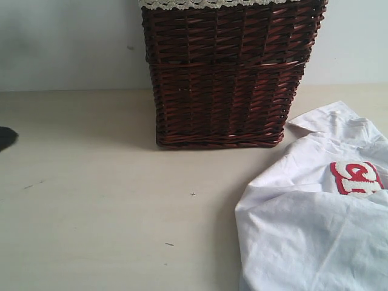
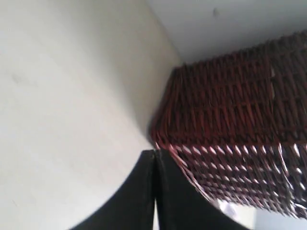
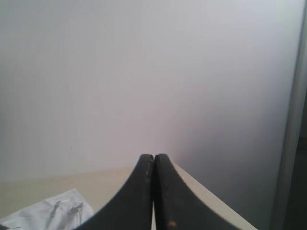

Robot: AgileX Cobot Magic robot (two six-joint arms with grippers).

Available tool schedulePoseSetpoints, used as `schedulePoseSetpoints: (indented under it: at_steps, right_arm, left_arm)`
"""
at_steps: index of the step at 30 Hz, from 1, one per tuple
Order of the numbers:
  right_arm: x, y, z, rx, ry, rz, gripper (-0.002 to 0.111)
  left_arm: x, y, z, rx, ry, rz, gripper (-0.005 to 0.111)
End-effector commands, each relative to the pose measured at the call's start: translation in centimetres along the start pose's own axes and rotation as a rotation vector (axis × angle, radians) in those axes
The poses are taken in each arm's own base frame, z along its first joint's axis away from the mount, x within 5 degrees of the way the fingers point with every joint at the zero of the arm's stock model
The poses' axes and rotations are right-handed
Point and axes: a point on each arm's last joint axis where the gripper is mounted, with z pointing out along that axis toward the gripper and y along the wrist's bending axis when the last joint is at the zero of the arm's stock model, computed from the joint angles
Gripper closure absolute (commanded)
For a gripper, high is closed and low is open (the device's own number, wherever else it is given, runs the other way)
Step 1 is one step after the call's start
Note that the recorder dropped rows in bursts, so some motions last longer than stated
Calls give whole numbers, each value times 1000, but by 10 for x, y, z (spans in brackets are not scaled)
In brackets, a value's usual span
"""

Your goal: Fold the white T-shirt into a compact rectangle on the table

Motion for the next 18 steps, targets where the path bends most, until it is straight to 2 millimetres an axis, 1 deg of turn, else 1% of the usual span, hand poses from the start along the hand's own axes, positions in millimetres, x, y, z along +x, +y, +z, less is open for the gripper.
schedulePoseSetpoints:
  at_steps: [1, 4, 7, 9, 12, 13, 15, 17, 18]
  right_arm:
    - [1, 0, 0, -3, 5, -10, 108]
    - [1, 0, 0, -3, 5, -10, 108]
    - [1, 0, 0, -3, 5, -10, 108]
    - [1, 0, 0, -3, 5, -7, 108]
    - [1, 0, 0, -3, 5, -7, 108]
    - [1, 0, 0, -3, 5, -7, 108]
    - [1, 0, 0, -3, 5, -7, 108]
    - [1, 0, 0, -3, 5, -7, 108]
    - [1, 0, 0, -3, 5, -7, 108]
  left_arm:
    - [26, 4, 29, -34, 244, -250, 107]
    - [36, 12, 40, -110, 247, -233, 107]
    - [53, 20, 56, -187, 326, -297, 107]
    - [65, 17, 63, -208, 377, -342, 107]
    - [86, -3, 66, -199, 445, -405, 107]
    - [95, -13, 67, -186, 475, -412, 107]
    - [113, -33, 69, -159, 535, -402, 107]
    - [134, -53, 70, -130, 601, -369, 107]
    - [146, -60, 71, -126, 629, -357, 107]
